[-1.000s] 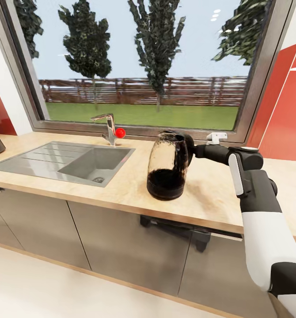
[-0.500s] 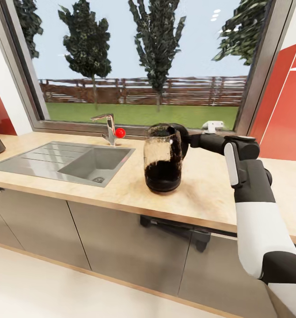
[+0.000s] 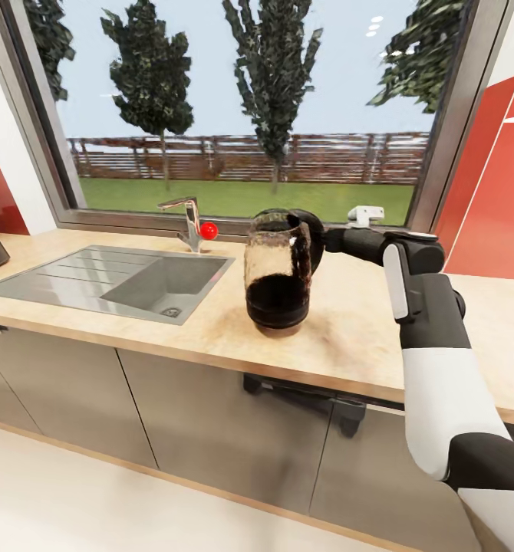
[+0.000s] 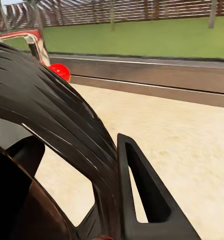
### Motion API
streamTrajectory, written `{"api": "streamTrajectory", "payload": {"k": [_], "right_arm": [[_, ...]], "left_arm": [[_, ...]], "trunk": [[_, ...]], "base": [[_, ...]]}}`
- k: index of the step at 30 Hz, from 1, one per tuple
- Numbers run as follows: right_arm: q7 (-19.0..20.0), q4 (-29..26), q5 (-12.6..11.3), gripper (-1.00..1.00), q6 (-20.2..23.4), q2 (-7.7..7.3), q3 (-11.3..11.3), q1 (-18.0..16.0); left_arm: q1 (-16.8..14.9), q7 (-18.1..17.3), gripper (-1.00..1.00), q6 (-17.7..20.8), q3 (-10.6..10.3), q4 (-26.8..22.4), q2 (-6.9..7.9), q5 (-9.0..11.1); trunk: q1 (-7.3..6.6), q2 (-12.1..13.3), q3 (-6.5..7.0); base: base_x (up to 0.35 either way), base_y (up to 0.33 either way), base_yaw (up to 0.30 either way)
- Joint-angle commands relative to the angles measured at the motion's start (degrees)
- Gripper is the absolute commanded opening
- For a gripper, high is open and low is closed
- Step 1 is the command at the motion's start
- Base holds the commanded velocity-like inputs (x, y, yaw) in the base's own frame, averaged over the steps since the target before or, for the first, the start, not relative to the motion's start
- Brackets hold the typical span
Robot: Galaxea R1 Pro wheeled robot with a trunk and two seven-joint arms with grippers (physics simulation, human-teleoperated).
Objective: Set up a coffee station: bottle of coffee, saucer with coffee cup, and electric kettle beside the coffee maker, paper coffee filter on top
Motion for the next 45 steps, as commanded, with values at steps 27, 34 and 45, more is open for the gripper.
{"api": "streamTrajectory", "payload": {"k": [27, 34, 45], "right_arm": [[0.0, 0.1, -2.8, -1.0, 0.6, 1.86, -0.4, -0.1], [0.0, 0.1, -2.8, -1.0, 0.6, 1.86, -0.4, -0.1], [0.0, 0.2, -2.8, -1.0, 0.6, 1.86, -0.4, -0.1]], "left_arm": [[0.0, -0.2, 1.0, -0.3, 0.2, 0.0, 0.05, -0.2], [0.0, -0.2, 1.0, -0.4, 0.2, 0.0, 0.04, -0.2], [0.0, -0.3, 1.0, -0.3, 0.2, 0.0, 0.09, -0.2]], "trunk": [[-1.33, 2.4, 1.02], [-2.86, 5.2, 2.28], [-3.3, 6.0, 2.64]], "base": [[0.0, 0.0, 0.0], [0.0, 0.0, 0.0], [0.0, 0.0, 0.0]]}}
